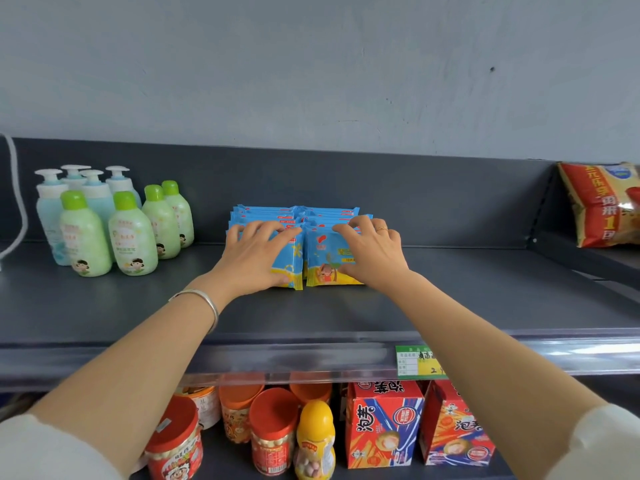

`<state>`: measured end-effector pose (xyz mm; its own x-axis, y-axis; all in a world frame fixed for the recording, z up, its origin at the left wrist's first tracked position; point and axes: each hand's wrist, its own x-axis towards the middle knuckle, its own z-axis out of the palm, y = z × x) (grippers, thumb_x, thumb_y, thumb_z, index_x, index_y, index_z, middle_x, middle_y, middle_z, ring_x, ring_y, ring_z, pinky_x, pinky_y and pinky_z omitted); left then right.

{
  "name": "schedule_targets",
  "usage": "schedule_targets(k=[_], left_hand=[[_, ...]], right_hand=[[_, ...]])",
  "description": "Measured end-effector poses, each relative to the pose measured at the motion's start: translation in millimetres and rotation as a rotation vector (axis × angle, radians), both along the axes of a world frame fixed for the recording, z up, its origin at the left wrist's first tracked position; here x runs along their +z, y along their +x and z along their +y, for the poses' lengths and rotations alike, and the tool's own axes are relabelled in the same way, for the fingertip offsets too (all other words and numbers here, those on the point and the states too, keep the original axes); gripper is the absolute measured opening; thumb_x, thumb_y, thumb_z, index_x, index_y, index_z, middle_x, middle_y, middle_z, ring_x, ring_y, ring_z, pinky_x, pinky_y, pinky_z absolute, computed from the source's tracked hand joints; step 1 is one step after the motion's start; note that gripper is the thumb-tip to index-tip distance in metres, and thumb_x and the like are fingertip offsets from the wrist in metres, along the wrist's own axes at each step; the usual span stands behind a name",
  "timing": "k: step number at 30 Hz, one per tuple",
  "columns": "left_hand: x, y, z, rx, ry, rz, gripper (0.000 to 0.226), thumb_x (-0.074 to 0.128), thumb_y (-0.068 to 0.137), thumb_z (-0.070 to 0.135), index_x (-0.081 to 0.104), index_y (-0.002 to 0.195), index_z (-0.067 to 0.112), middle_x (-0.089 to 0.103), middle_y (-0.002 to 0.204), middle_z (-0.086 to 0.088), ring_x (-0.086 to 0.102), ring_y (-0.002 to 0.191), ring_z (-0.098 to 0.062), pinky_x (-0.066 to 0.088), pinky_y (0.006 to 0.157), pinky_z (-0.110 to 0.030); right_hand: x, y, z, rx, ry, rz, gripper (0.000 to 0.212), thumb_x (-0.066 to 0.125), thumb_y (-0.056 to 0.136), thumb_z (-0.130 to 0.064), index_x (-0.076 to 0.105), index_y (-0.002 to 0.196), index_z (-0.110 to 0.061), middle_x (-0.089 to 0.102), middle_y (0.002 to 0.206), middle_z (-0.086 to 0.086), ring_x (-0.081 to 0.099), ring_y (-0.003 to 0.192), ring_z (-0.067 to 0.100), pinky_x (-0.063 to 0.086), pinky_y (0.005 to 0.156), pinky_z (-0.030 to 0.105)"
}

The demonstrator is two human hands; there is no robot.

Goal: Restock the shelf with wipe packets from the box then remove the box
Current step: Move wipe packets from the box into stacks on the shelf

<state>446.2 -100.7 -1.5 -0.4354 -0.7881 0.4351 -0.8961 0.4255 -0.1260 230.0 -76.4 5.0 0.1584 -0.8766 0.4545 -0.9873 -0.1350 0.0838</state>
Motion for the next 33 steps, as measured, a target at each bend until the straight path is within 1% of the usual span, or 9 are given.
schedule_targets(k=[4, 8, 11, 13, 17, 20, 26, 30, 33], left_hand=[[3, -6, 2, 0.008, -0.041, 0.035, 0.061, 0.051, 0.088, 0.051, 0.028, 0.143, 0.037, 0.034, 0.142, 0.01, 0.025, 0.132, -0.016, 0.017, 0.106, -0.039], [8, -22, 2, -0.004, -0.091, 0.095, 0.047, 0.048, 0.093, 0.044, 0.039, 0.138, 0.035, 0.041, 0.138, 0.01, 0.03, 0.13, -0.016, 0.02, 0.105, -0.038], [13, -48, 8, -0.08, -0.125, 0.146, 0.041, 0.049, 0.094, 0.041, 0.047, 0.133, 0.031, 0.049, 0.133, 0.009, 0.035, 0.128, -0.017, 0.022, 0.102, -0.037], [15, -74, 16, -0.149, -0.141, 0.171, 0.038, 0.049, 0.094, 0.039, 0.051, 0.13, 0.029, 0.054, 0.128, 0.008, 0.04, 0.124, -0.018, 0.024, 0.1, -0.036], [19, -135, 39, -0.307, -0.152, 0.232, 0.029, 0.05, 0.093, 0.033, 0.056, 0.12, 0.025, 0.062, 0.111, 0.007, 0.052, 0.111, -0.019, 0.028, 0.093, -0.033], [21, -187, 63, -0.419, -0.164, 0.256, 0.024, 0.052, 0.092, 0.03, 0.057, 0.114, 0.022, 0.063, 0.099, 0.005, 0.055, 0.1, -0.021, 0.033, 0.086, -0.034], [14, -304, 133, -0.632, -0.146, 0.275, 0.024, 0.054, 0.092, 0.027, 0.057, 0.115, 0.02, 0.061, 0.098, 0.003, 0.055, 0.094, -0.02, 0.039, 0.078, -0.033], [-16, -383, 189, -0.731, -0.046, 0.247, 0.027, 0.052, 0.093, 0.028, 0.055, 0.118, 0.019, 0.06, 0.103, 0.001, 0.054, 0.1, -0.022, 0.04, 0.079, -0.035], [-54, -436, 230, -0.803, 0.051, 0.193, 0.029, 0.053, 0.092, 0.031, 0.056, 0.118, 0.018, 0.061, 0.108, -0.003, 0.055, 0.105, -0.026, 0.042, 0.08, -0.036]], right_hand=[[-1, -2, 1, -0.006, -0.006, -0.002, 0.066, 0.061, 0.085, -0.047, 0.032, 0.142, -0.031, 0.032, 0.144, 0.002, 0.027, 0.134, 0.029, 0.032, 0.102, 0.045], [-3, -14, 5, -0.048, -0.079, -0.016, 0.058, 0.058, 0.088, -0.042, 0.036, 0.14, -0.03, 0.035, 0.143, -0.001, 0.031, 0.131, 0.027, 0.031, 0.1, 0.042], [-4, -30, 17, -0.085, -0.128, -0.073, 0.052, 0.055, 0.09, -0.039, 0.04, 0.139, -0.029, 0.039, 0.139, -0.001, 0.035, 0.128, 0.025, 0.033, 0.098, 0.039], [-5, -46, 30, -0.106, -0.162, -0.103, 0.046, 0.054, 0.091, -0.035, 0.045, 0.136, -0.026, 0.045, 0.135, -0.001, 0.04, 0.123, 0.026, 0.035, 0.093, 0.038], [-5, -92, 64, -0.15, -0.2, -0.146, 0.042, 0.056, 0.092, -0.032, 0.051, 0.132, -0.021, 0.054, 0.127, 0.003, 0.047, 0.116, 0.03, 0.039, 0.086, 0.039], [-6, -137, 99, -0.201, -0.222, -0.145, 0.041, 0.055, 0.093, -0.031, 0.051, 0.132, -0.02, 0.055, 0.125, 0.003, 0.048, 0.115, 0.03, 0.039, 0.087, 0.039], [-15, -248, 199, -0.341, -0.228, -0.151, 0.042, 0.056, 0.093, -0.031, 0.05, 0.132, -0.019, 0.053, 0.128, 0.004, 0.046, 0.117, 0.03, 0.041, 0.09, 0.042], [-46, -321, 279, -0.457, -0.178, -0.191, 0.041, 0.059, 0.091, -0.028, 0.053, 0.13, -0.017, 0.055, 0.126, 0.008, 0.047, 0.118, 0.033, 0.042, 0.089, 0.043], [-80, -365, 333, -0.564, -0.083, -0.21, 0.04, 0.06, 0.089, -0.03, 0.054, 0.127, -0.018, 0.055, 0.123, 0.008, 0.048, 0.115, 0.034, 0.043, 0.088, 0.042]])
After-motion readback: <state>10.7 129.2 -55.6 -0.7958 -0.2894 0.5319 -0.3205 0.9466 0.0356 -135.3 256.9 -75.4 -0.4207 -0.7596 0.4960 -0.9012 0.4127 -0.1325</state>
